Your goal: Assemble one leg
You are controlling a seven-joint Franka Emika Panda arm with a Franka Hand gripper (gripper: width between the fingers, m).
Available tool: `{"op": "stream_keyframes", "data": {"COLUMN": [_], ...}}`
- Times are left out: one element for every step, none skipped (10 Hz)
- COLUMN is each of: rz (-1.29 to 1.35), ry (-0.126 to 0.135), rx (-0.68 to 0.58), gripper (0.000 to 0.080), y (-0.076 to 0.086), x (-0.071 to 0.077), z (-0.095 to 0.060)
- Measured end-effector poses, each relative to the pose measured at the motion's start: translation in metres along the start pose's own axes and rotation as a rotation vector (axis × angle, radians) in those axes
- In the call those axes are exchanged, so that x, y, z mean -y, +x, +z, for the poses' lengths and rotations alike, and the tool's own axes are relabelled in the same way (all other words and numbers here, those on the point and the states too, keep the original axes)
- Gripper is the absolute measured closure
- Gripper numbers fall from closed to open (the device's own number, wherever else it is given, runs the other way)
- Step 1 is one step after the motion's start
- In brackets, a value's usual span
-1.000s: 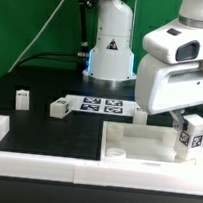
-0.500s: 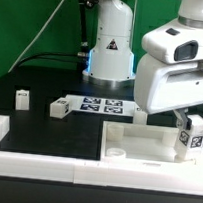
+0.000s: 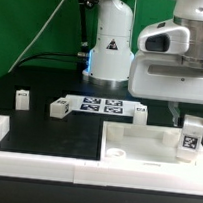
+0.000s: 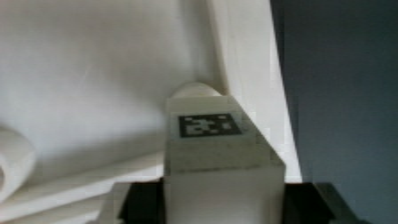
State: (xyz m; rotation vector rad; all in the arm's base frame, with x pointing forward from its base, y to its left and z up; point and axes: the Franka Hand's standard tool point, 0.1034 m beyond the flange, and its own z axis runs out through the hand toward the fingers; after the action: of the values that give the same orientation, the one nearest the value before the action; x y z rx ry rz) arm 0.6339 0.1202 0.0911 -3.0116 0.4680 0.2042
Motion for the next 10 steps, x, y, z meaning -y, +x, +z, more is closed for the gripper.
{"op": "stream_keyframes", "data": {"rz": [0.133,0.253,0.36,0.498,0.629,0.732,0.787,0.785,0.775,0.746], "ry": [0.015,0.025,0.033,0.036,0.039,0.043,0.042,0.042,0.041,0.041], "rx": [-0.024,-0.041,-0.05,-0.054,-0.052,-0.046,-0.037,-0.038,-0.038,-0.038], "gripper": [0.0505,0.0505,0.0505,0.0505,0.0506,0.0506,0.0506,0.0506,0.0506,0.0402], "y": [0.0003,-0.0002,-0.001,-0.0018,-0.0018,-0.0022,-0.0032,-0.0033,-0.0035,-0.0037], "x": [-0.0012,-0.0019,-0.0023,-0.0023,-0.0023,-0.0022,-0.001,-0.0008,-0.0005,-0.0003], "z": [0.0002,0.0004,0.0004,0.0007,0.0007,0.0008,0.0005,0.0007,0.001,0.0012]}}
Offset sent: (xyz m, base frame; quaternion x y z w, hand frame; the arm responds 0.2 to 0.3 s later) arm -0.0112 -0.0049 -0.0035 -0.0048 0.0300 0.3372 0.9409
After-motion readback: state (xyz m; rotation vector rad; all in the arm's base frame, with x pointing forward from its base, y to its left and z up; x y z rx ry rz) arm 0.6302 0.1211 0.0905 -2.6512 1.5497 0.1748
